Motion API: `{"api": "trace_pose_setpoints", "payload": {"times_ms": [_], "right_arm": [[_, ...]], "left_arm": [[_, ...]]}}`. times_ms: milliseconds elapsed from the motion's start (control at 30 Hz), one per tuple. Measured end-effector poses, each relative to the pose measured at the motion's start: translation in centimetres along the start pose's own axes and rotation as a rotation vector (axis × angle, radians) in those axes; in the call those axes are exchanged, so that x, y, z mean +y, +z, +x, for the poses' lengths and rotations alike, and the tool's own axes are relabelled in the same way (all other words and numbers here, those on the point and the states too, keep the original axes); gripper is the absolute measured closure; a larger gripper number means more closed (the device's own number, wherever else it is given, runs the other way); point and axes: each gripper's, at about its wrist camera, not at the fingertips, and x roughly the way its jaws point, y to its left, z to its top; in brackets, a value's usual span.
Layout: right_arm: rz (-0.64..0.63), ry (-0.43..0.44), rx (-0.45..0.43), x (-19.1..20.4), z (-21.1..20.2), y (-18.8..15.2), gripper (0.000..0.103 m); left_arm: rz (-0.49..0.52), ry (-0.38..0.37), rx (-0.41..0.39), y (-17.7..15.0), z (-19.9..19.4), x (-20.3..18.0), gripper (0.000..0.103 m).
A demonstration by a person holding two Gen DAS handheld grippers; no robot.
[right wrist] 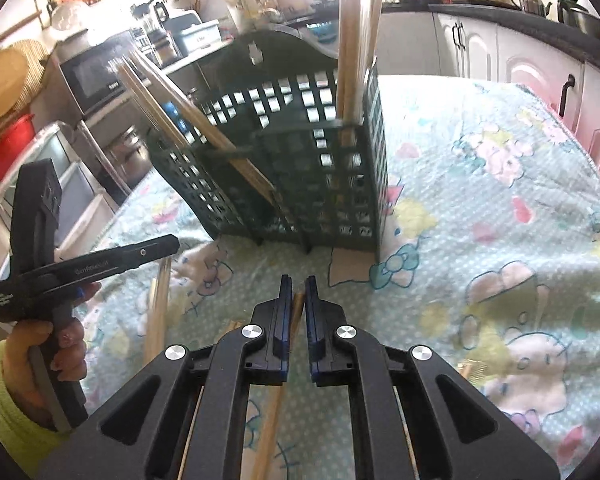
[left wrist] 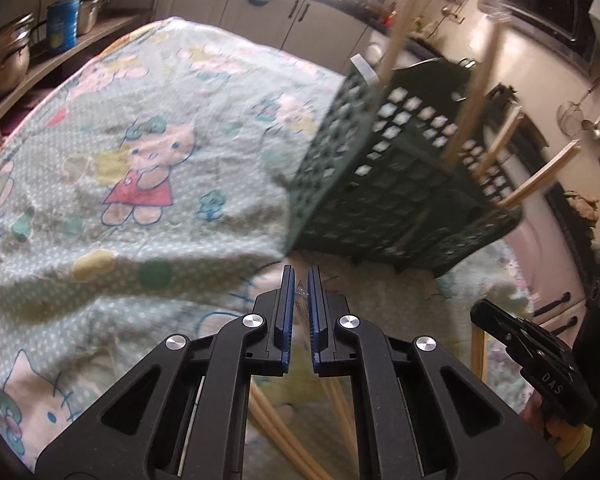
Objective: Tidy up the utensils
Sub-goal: 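Lift both held chopstick pairs and carry them over the green caddy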
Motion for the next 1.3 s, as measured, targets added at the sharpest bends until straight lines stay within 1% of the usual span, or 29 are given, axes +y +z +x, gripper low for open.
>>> {"api": "trace_pose_setpoints", "payload": {"times_ms": [267,467,633,933,1300], "right_arm": [[-0.023,0.045,-0.094,0.6,-4.6,0.3,0.097],[-0.063,0.078,-0.157,2.5,-7.4,0.5,0.097],[-0.092,0.09,-0.207,3.7,-9.3,0.7,0.097],[-0.121,0.097,-0.294,5.0,-12.3,1.4,0.097],[-0.114,0.072,-0.382,4.6,-14.2,3.3,0.097]], "left_arm": [[0.063,-0.045,-0.11,0.3,-4.6,-3.3,0.101],[0.101,-0.07,-0.181,0.3,-7.6,-5.6,0.101],[0.126,-0.085,-0.224,0.4,-9.4,-6.9,0.101],[0.162,-0.105,-0.282,1.2,-11.9,-8.7,0.101],[0.218,-0.135,-0.35,3.7,-13.4,-11.6,0.101]]}}
